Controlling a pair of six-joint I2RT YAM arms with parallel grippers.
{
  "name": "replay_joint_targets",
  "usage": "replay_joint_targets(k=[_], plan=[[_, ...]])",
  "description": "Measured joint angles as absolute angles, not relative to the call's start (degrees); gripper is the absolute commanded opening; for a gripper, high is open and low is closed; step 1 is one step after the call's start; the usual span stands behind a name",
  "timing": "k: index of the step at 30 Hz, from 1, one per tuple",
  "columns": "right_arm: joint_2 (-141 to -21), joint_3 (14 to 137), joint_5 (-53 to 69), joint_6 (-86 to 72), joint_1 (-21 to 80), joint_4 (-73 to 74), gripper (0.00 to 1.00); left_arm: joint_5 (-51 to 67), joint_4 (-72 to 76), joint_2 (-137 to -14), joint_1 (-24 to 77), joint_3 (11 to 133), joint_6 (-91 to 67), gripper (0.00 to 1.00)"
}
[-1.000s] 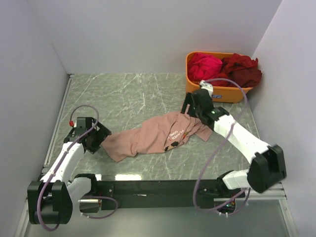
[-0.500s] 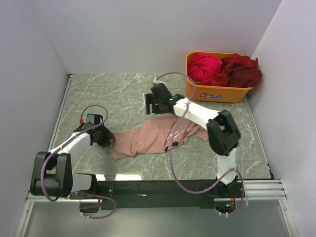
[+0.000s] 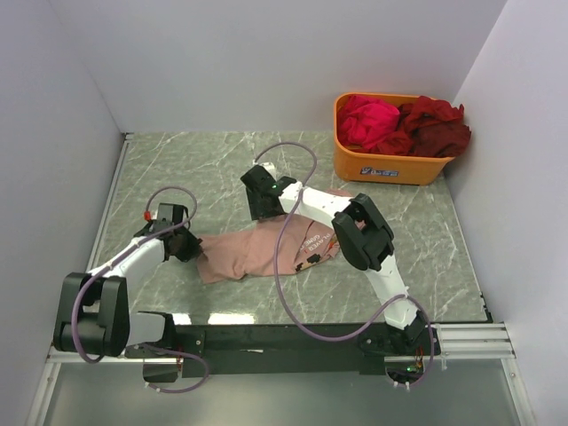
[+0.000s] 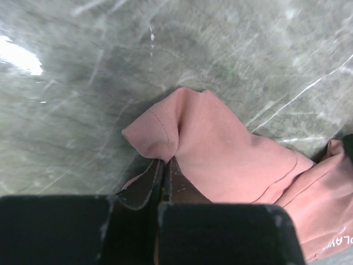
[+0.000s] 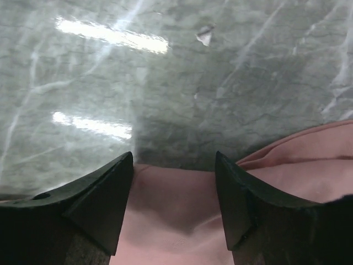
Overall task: Fold and stack the t-shirts
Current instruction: Flatten the tshirt out
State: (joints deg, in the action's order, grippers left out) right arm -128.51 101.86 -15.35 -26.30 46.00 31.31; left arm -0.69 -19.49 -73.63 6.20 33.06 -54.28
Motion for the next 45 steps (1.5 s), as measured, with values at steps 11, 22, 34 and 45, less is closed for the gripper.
replay_joint_targets(k=[11, 22, 34, 45], plan=[[-127.13, 96.29, -20.23, -28.36, 47.13, 26.37, 0.00, -3.38, -21.28, -71.02, 6.24, 33.04, -53.69, 0.01], [-113.58, 92.33, -26.46, -23.86, 47.40, 24.03, 0.00, -4.82, -23.92, -60.20, 6.48, 34.85, -53.65, 0.01], [-72.47, 83.00, -30.79, -20.34, 47.51, 20.51, 0.00, -8.58, -25.21, -38.54, 6.59, 52.82, -53.17, 0.01], [-58.39, 96.27, -7.94, -15.90, 49.60, 21.15, 0.00, -6.66, -22.28, -31.66, 6.70, 83.18, -48.95, 0.01]])
